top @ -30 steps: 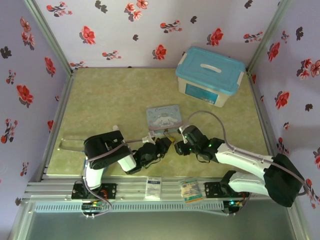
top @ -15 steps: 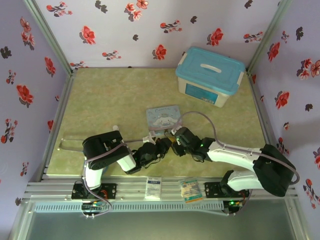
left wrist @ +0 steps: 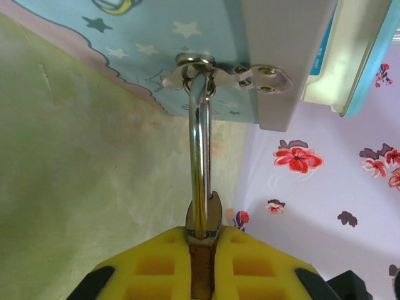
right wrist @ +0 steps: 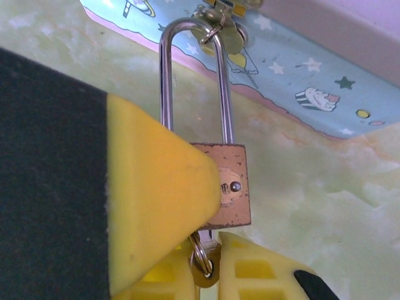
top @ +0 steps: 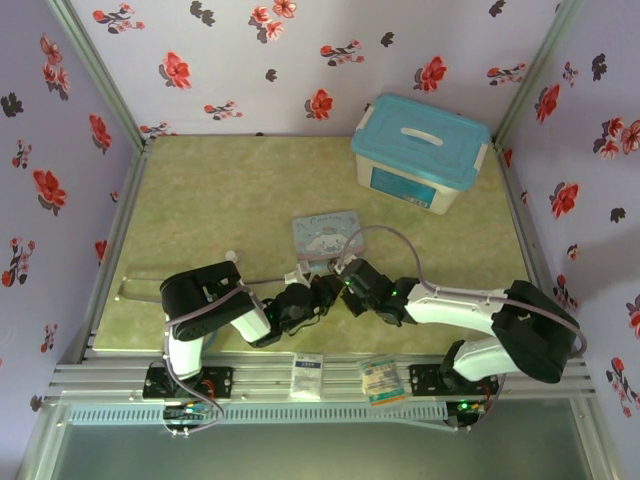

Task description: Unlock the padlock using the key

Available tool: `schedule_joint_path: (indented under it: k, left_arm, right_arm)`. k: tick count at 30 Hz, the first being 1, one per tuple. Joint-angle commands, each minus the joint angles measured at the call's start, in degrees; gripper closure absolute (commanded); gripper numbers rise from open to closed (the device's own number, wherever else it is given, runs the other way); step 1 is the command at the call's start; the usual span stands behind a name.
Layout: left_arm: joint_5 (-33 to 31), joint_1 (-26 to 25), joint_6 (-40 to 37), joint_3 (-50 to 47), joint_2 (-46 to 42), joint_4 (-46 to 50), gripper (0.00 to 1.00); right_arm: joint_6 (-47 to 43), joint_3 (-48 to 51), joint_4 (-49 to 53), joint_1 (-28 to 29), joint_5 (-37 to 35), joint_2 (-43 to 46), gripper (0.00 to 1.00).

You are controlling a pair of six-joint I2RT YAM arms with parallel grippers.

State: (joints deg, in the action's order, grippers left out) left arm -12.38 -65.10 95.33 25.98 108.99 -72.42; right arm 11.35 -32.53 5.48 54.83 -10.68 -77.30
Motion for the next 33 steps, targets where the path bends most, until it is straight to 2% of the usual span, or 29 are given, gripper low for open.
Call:
schedule_joint_path:
  k: [1, 6, 14, 17, 18, 22, 23, 26, 29, 33]
  left_arm:
    - [2.4, -0.6, -1.9, -0.7, -1.6, -3.3, 0.96]
    - [1.6, -0.3, -2.3, -2.7, -0.7, -3.2, 0.92]
    - [0.3, 0.6, -3.7, -4.9, 2.7, -3.2, 0.66]
    - [-0.1, 0.7, -5.1, -5.0, 3.9, -3.0, 0.61]
    - [-0.3, 0.8, -5.5, -5.0, 4.4, -3.0, 0.62]
    - [-0.4, 1.2, -5.7, -5.7, 6.7, -2.9, 0.81]
    - [-0.7, 1.1, -5.8, -6.1, 6.8, -2.9, 0.83]
    - [-1.8, 1.3, -6.5, -7.6, 6.2, -2.8, 0.86]
    - [-2.7, 1.7, -7.7, -8.5, 5.1, -2.6, 0.94]
    - [-2.7, 2.3, -8.3, -8.5, 5.6, -2.5, 0.93]
  right_arm:
    - [7.1, 2.9, -11.2, -2.8, 9.6, 2.0, 0.89]
    - [17.2, 9.6, -22.1, -7.0, 19.7, 4.3, 0.91]
    - [25.7, 16.1, -30.2, -11.1, 26.6, 5.3, 0.92]
    - [29.0, 17.8, -35.7, -12.8, 29.7, 3.1, 0.92]
    - [29.6, 18.0, -36.9, -13.0, 30.4, 2.4, 0.92]
    - [32.1, 19.4, -41.9, -13.5, 31.6, 0.3, 0.92]
    - [32.5, 19.6, -42.3, -13.8, 31.8, 0.0, 0.92]
    - [33.4, 19.9, -43.4, -14.1, 32.8, -0.4, 0.92]
    - [34.6, 20.2, -45.2, -14.4, 33.8, -0.7, 0.92]
    - [34.8, 19.9, -43.8, -14.6, 34.2, 0.5, 0.91]
